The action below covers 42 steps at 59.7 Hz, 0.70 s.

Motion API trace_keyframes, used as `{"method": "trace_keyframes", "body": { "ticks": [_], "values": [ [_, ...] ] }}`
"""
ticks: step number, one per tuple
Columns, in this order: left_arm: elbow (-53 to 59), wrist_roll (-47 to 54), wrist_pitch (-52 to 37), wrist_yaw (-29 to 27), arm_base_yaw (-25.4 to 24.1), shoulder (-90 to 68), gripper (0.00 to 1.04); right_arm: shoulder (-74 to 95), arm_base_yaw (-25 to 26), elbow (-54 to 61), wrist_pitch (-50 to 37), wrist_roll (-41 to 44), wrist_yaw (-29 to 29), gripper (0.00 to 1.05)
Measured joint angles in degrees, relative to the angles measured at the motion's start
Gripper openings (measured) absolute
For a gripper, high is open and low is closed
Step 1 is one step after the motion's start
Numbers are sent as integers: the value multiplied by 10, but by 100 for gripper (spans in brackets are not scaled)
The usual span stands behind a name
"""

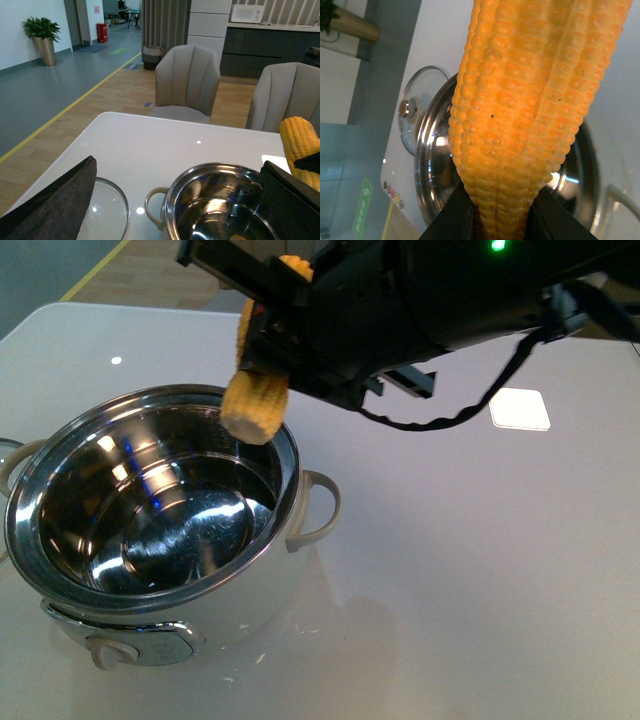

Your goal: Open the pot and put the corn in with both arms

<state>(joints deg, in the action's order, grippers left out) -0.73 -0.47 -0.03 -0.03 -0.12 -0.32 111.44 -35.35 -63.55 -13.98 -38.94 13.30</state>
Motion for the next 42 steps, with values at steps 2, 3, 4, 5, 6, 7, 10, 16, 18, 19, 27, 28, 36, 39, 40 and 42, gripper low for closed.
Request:
{"method": "trace_keyframes", "body": {
  "ticks": [2, 3, 4, 5, 6, 7, 10, 16, 18, 19, 27, 28, 36, 39, 40, 42],
  "values": [
    [0, 0, 0, 0, 0, 0, 98, 8, -6, -7, -3, -8, 2, 15],
    [0, 0, 0, 0, 0, 0, 98, 10, -8, -10, -3, -10, 3, 15],
    [0, 0, 0, 0, 0, 0, 98, 16, -11, -14, -5, -14, 4, 15],
    [0, 0, 0, 0, 0, 0, 98, 18, -13, -16, -5, -16, 4, 15],
    [0, 0, 0, 0, 0, 0, 98, 23, -16, -20, -5, -20, 5, 15],
    [0, 0, 0, 0, 0, 0, 98, 25, -18, -22, -6, -22, 5, 15],
    [0, 0, 0, 0, 0, 0, 98, 36, -25, -31, -6, -27, 7, 15],
    [0, 0, 0, 0, 0, 0, 98, 63, -37, -47, -6, -38, 9, 15],
    [0, 0, 0, 0, 0, 0, 98, 71, -41, -50, -6, -41, 9, 15],
    [0, 0, 0, 0, 0, 0, 98, 76, -43, -52, -6, -44, 9, 15],
    [0, 0, 0, 0, 0, 0, 98, 104, -54, -62, 0, -52, 9, 15],
    [0, 0, 0, 0, 0, 0, 98, 106, -55, -63, 1, -52, 9, 15],
    [0, 0, 0, 0, 0, 0, 98, 121, -61, -67, 13, -52, 9, 14],
    [0, 0, 0, 0, 0, 0, 98, 124, -63, -68, 17, -52, 9, 14],
    [0, 0, 0, 0, 0, 0, 98, 126, -63, -68, 19, -51, 9, 17],
    [0, 0, 0, 0, 0, 0, 98, 127, -64, -68, 23, -51, 9, 23]
  ]
}}
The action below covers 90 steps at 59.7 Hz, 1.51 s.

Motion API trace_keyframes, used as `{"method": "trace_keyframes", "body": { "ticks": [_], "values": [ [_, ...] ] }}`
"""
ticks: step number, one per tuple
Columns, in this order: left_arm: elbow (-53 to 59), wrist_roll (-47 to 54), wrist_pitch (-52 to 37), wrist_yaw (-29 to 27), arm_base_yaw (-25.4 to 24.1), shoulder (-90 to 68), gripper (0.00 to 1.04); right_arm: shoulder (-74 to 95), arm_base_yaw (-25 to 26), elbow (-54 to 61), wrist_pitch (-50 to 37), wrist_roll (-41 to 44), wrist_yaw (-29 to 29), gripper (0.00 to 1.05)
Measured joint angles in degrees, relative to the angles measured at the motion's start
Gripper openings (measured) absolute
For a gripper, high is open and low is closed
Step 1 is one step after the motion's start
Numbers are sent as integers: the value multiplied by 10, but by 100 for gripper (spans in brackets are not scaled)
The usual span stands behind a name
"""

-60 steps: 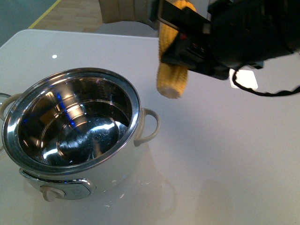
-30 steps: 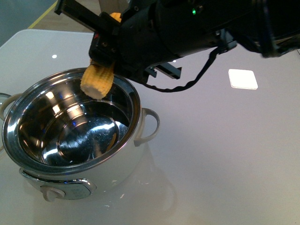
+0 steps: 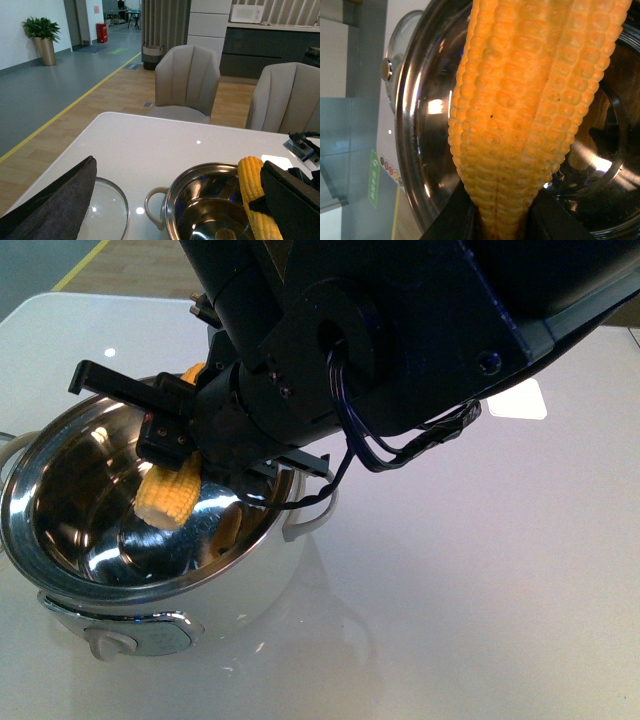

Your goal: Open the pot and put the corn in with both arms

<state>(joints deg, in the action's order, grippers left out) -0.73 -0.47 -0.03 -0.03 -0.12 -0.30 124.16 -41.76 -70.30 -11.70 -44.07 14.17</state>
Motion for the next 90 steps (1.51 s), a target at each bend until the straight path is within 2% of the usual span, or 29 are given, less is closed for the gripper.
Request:
{"method": "trace_keyframes", "body": {
  "ticks": [17, 20, 28, 36, 43, 48, 57, 59, 62, 66, 70, 78, 89, 90],
  "values": [
    [0, 0, 0, 0, 0, 0, 98, -1, -3, 6, 13, 2, -1, 67],
    [0, 0, 0, 0, 0, 0, 98, -9, 0, 20, 4, 1, -7, 77],
    [0, 0, 0, 0, 0, 0, 98, -52, 18, 69, -40, -12, -21, 97],
    [0, 0, 0, 0, 0, 0, 98, -128, 50, 142, -86, -27, -55, 96],
    [0, 0, 0, 0, 0, 0, 98, -236, 87, 233, -92, -15, -127, 96],
    [0, 0, 0, 0, 0, 0, 98, -340, 119, 312, -77, 14, -181, 96],
    [0, 0, 0, 0, 0, 0, 98, -548, 180, 428, -3, 58, -235, 96],
    [0, 0, 0, 0, 0, 0, 98, -565, 183, 450, -38, 90, -273, 93],
    [0, 0, 0, 1, 0, 0, 98, -586, 188, 495, -166, 159, -330, 85],
    [0, 0, 0, 1, 0, 0, 98, -602, 202, 543, -289, 257, -339, 74],
    [0, 0, 0, 0, 0, 0, 98, -624, 222, 575, -349, 338, -332, 64],
    [0, 0, 0, 0, 0, 0, 98, -686, 258, 612, -344, 408, -292, 41],
    [0, 0, 0, 0, 0, 0, 98, -774, 309, 654, -292, 430, -246, 2],
    [0, 0, 0, 0, 0, 0, 98, -786, 315, 657, -284, 434, -239, 2]
  ]
}}
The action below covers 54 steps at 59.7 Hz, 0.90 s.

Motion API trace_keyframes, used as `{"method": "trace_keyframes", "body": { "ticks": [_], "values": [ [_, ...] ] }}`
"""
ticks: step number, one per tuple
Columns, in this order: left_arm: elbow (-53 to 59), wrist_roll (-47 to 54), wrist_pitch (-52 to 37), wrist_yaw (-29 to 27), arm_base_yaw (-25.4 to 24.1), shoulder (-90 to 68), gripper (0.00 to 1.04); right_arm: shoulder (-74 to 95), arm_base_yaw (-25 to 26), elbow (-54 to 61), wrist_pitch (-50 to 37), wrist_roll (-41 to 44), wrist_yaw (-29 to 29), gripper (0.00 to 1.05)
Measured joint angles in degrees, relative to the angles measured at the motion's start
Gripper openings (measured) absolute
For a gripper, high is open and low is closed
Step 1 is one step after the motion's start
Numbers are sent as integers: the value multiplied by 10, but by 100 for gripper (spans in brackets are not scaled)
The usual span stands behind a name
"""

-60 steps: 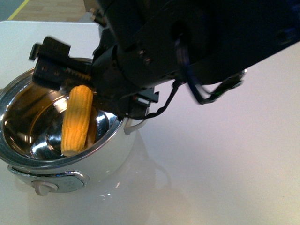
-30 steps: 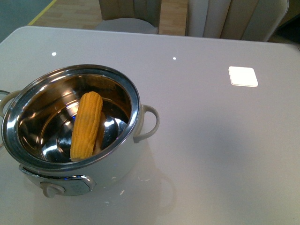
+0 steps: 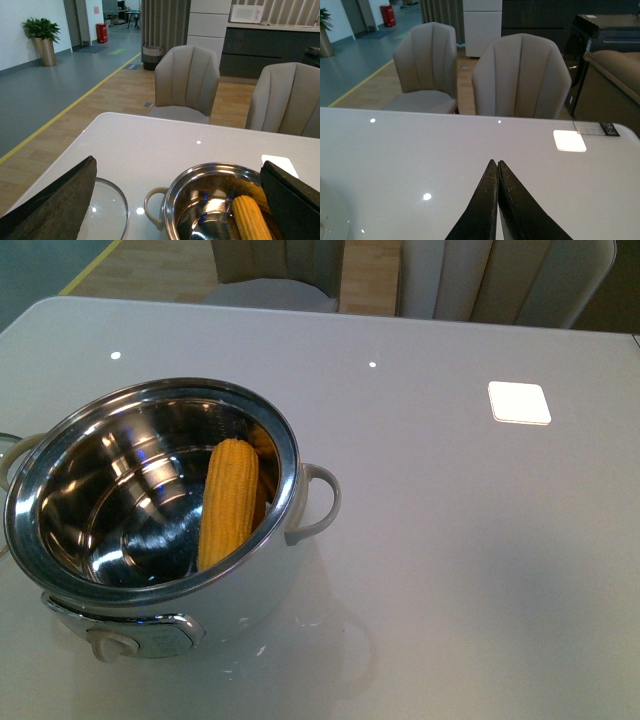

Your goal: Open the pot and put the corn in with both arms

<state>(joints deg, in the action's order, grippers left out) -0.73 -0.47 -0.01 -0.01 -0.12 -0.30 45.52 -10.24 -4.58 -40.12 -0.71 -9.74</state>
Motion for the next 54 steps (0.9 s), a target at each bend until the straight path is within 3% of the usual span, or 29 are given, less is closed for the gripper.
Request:
{"method": "trace_keyframes", "body": {
  "ticks": [15, 18, 22, 54],
  "values": [
    [0, 0, 0, 0, 0, 0, 98, -73, 40, 36, 33, 4, 37, 2],
    [0, 0, 0, 0, 0, 0, 98, -109, 76, 36, 64, 4, 88, 2],
    [0, 0, 0, 0, 0, 0, 98, -141, 97, 36, 92, 4, 92, 2],
    [0, 0, 0, 0, 0, 0, 98, -303, 100, 36, 248, 4, 96, 2]
  ]
}}
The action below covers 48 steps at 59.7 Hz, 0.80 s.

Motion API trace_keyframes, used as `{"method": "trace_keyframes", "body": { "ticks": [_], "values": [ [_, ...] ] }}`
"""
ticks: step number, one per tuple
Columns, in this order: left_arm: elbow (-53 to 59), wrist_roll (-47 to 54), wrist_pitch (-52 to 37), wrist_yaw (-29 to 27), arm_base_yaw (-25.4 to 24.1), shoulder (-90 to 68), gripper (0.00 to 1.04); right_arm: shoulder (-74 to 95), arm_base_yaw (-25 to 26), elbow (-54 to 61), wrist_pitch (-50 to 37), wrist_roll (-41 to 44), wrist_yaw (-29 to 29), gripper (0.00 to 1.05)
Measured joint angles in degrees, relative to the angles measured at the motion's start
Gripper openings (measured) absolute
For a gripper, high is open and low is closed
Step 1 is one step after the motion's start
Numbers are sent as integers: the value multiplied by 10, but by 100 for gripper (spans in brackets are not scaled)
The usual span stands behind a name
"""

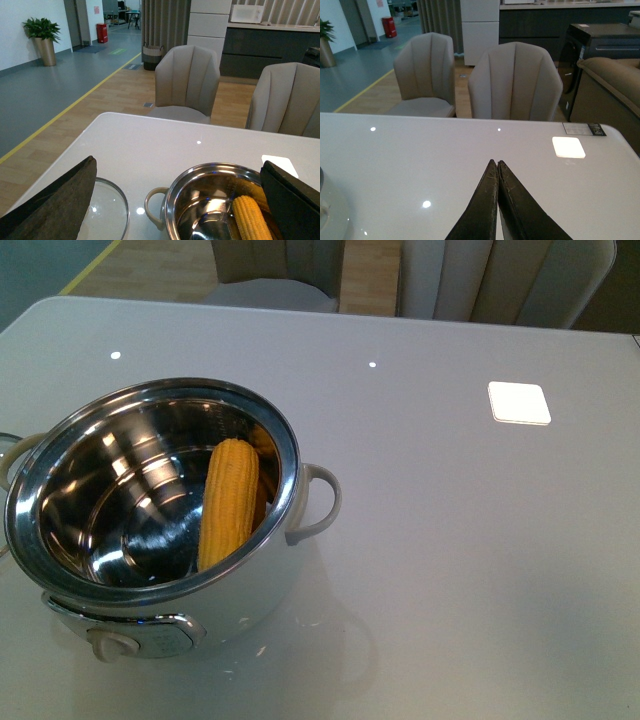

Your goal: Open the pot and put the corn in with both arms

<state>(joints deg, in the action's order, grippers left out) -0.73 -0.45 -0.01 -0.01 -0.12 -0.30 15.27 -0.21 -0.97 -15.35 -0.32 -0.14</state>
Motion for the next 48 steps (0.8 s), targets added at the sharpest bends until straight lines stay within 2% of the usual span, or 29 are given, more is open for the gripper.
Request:
{"method": "trace_keyframes", "body": {
  "ticks": [20, 26, 38, 48],
  "values": [
    [0, 0, 0, 0, 0, 0, 98, -51, 0, 0, 52, 0, 0, 2],
    [0, 0, 0, 0, 0, 0, 98, -122, 0, 0, 141, 0, 0, 2],
    [0, 0, 0, 0, 0, 0, 98, -148, 0, 0, 153, 0, 0, 2],
    [0, 0, 0, 0, 0, 0, 98, -149, 0, 0, 153, 1, 0, 37]
  ]
}}
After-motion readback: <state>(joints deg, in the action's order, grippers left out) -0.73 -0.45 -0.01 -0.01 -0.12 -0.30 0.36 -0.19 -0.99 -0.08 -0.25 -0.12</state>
